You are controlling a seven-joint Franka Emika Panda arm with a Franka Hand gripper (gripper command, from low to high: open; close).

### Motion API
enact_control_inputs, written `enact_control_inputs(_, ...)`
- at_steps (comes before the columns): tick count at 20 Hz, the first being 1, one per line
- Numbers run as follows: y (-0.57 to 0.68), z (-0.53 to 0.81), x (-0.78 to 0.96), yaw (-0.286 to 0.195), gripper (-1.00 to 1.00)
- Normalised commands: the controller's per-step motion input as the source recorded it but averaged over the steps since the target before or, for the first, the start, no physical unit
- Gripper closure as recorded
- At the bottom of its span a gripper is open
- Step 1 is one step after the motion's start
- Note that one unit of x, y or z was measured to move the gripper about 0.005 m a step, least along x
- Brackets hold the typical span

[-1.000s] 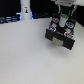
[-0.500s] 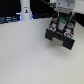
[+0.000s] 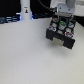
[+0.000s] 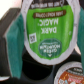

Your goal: Open the kcup holder, insert the kcup into the holder, and close the kcup holder

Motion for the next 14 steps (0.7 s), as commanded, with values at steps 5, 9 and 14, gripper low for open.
enact_control_inputs(5, 0.05, 0.09, -0.03, 0.092, -1.00)
enact_control_inputs(9, -0.04, 0.13, 0.03, 0.100, -1.00)
enact_control_inputs(14, -0.25, 0.25, 0.35, 0.023, -1.00)
